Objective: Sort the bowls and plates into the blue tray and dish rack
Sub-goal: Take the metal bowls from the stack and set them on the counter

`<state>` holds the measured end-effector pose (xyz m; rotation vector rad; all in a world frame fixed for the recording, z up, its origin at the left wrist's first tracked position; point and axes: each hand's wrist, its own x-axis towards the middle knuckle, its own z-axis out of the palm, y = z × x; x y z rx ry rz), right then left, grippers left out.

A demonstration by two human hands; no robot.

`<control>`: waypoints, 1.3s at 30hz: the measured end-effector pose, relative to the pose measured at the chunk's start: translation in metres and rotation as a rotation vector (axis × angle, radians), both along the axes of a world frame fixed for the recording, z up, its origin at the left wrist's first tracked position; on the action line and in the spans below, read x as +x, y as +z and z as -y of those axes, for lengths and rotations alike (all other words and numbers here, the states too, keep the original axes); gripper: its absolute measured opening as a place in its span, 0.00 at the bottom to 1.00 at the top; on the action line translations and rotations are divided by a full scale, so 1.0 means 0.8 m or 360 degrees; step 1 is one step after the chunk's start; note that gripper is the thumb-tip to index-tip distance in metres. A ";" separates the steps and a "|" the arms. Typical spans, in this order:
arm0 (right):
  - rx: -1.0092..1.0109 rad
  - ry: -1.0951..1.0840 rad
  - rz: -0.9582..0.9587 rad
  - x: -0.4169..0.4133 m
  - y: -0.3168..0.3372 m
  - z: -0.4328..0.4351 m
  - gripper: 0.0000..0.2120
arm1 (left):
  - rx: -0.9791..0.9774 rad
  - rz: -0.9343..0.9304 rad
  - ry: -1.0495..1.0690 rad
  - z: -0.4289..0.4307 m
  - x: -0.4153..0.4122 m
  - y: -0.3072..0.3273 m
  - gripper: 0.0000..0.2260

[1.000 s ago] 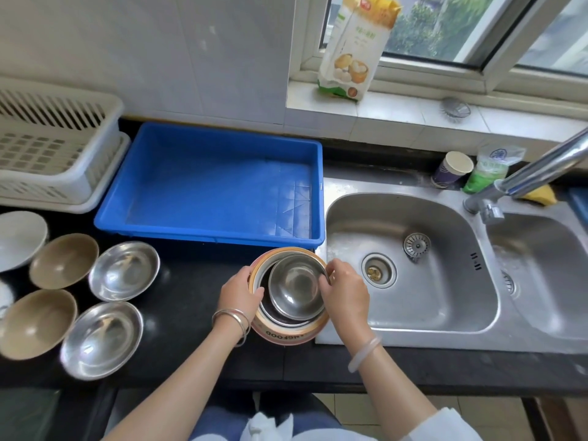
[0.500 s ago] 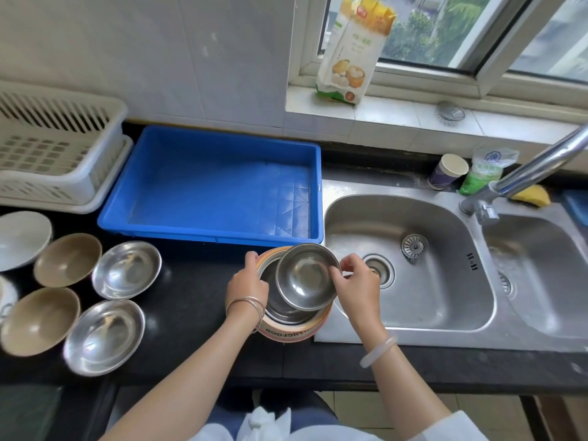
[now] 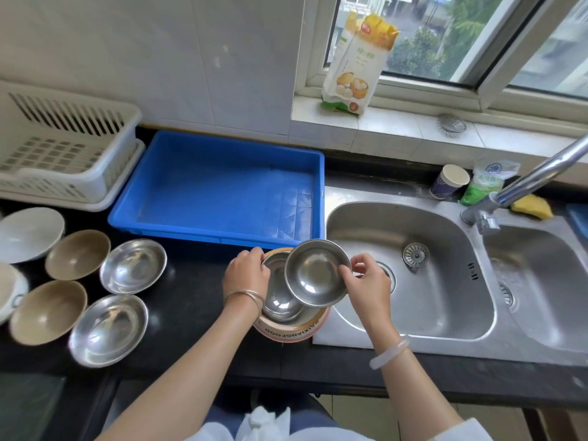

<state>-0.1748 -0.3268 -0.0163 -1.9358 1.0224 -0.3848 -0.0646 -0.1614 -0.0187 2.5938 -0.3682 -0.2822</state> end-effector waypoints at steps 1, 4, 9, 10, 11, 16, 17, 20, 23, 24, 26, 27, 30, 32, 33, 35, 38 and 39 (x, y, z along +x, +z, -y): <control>0.0034 0.0003 0.0027 0.002 0.003 -0.001 0.06 | -0.0022 -0.0001 0.0016 -0.002 0.002 0.003 0.05; 0.0095 0.0049 0.0072 0.010 0.015 -0.003 0.04 | -0.0134 -0.0004 0.0103 -0.014 0.009 0.012 0.05; 0.0194 0.0142 0.0174 0.042 0.032 -0.013 0.02 | -0.0316 -0.0061 0.0304 -0.061 0.020 0.023 0.04; 0.0207 0.0175 0.0178 0.051 0.033 -0.018 0.02 | -0.0330 -0.0074 0.0331 -0.073 0.021 0.024 0.04; 0.0219 0.0218 0.0170 0.060 0.033 -0.023 0.02 | -0.0347 -0.0089 0.0364 -0.085 0.023 0.024 0.04; 0.0296 0.0453 0.0044 0.115 0.025 -0.066 0.05 | -0.0364 -0.0156 0.0558 -0.148 0.017 0.013 0.04; 0.0292 0.0499 0.0005 0.126 0.022 -0.076 0.04 | -0.0365 -0.0173 0.0602 -0.159 0.015 0.009 0.04; 0.0215 0.0668 -0.0112 0.159 0.012 -0.107 0.05 | -0.0367 -0.0260 0.0728 -0.187 0.005 -0.006 0.05; 0.0012 0.0880 -0.0276 0.185 0.002 -0.137 0.06 | -0.0371 -0.0337 0.0791 -0.202 -0.004 -0.023 0.06; -0.0036 0.0934 -0.0323 0.191 -0.002 -0.145 0.07 | -0.0374 -0.0348 0.0815 -0.204 -0.005 -0.027 0.05; -0.0106 0.0981 -0.0430 0.201 -0.012 -0.156 0.08 | -0.0380 -0.0352 0.0848 -0.208 -0.007 -0.035 0.05; -0.0132 0.0983 -0.0480 0.205 -0.017 -0.159 0.09 | -0.0381 -0.0356 0.0856 -0.210 -0.007 -0.038 0.05; -0.0167 0.0994 -0.0594 0.212 -0.029 -0.165 0.11 | -0.0354 -0.0381 0.0858 -0.213 -0.005 -0.044 0.05; -0.0164 0.1022 -0.0661 0.215 -0.037 -0.168 0.11 | -0.0340 -0.0395 0.0850 -0.213 -0.003 -0.047 0.06; -0.0152 0.1031 -0.0691 0.217 -0.040 -0.169 0.12 | -0.0321 -0.0400 0.0840 -0.213 -0.001 -0.048 0.06; -0.0111 0.1034 -0.0735 0.220 -0.047 -0.171 0.11 | -0.0264 -0.0392 0.0817 -0.213 0.001 -0.050 0.06; -0.0067 0.1018 -0.0772 0.223 -0.055 -0.173 0.08 | -0.0196 -0.0361 0.0798 -0.212 0.005 -0.054 0.07; -0.0063 0.1021 -0.0786 0.223 -0.057 -0.174 0.08 | -0.0183 -0.0353 0.0794 -0.211 0.006 -0.055 0.07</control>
